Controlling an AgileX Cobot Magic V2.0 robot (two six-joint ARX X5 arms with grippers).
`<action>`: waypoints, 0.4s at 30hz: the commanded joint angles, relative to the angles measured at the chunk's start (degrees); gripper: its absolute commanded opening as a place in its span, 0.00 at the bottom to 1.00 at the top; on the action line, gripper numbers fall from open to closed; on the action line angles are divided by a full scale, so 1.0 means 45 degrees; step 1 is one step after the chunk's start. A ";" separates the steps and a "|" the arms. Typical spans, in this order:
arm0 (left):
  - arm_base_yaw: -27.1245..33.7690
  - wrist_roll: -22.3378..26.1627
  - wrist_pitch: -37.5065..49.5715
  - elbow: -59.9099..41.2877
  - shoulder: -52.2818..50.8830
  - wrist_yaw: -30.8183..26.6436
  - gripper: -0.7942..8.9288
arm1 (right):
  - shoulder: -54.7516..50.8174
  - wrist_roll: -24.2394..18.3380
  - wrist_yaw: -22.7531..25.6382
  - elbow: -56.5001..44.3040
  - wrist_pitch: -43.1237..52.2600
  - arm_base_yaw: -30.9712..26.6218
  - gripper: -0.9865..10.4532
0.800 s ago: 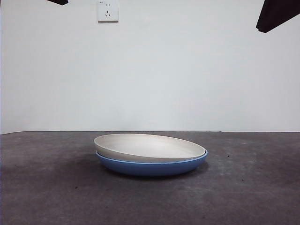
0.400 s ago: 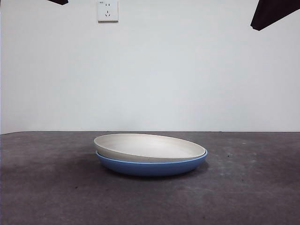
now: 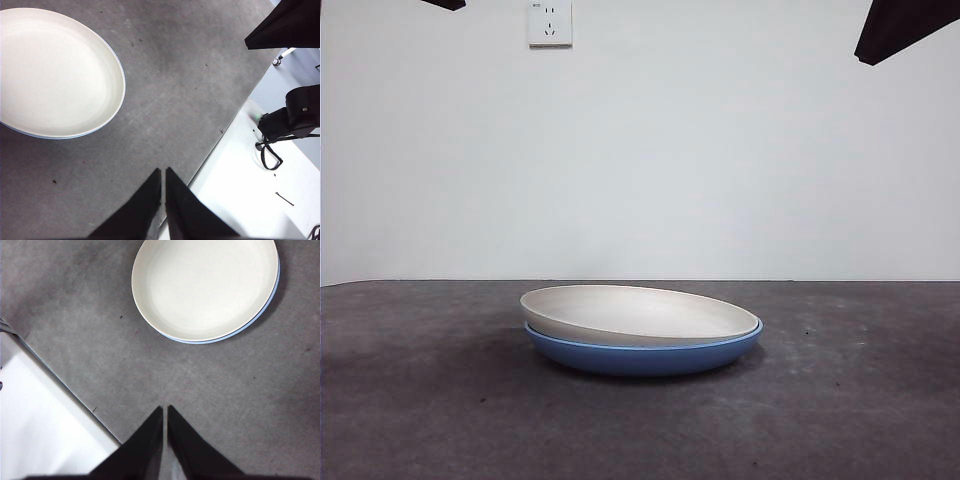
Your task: Pick up the white plate, put it on the blue plate, put it on desk
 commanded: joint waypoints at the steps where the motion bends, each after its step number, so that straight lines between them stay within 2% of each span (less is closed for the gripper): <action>1: -0.0053 0.0029 0.0078 0.0136 -0.0112 0.0102 0.10 | 0.0112 -0.0121 -0.0034 0.0214 0.0083 0.0083 0.09; 3: 0.0165 0.0627 0.0175 0.0136 -0.0447 0.0024 0.10 | 0.0112 -0.0121 -0.0034 0.0214 0.0083 0.0083 0.09; 5: 0.0607 0.0724 0.1044 0.0131 -0.0865 0.0024 0.10 | 0.0112 -0.0121 -0.0034 0.0214 0.0083 0.0083 0.09; 12: 0.3351 0.0889 0.6771 -0.0136 -0.3002 -0.0049 0.10 | 0.0112 -0.0121 -0.0034 0.0214 0.0083 0.0083 0.09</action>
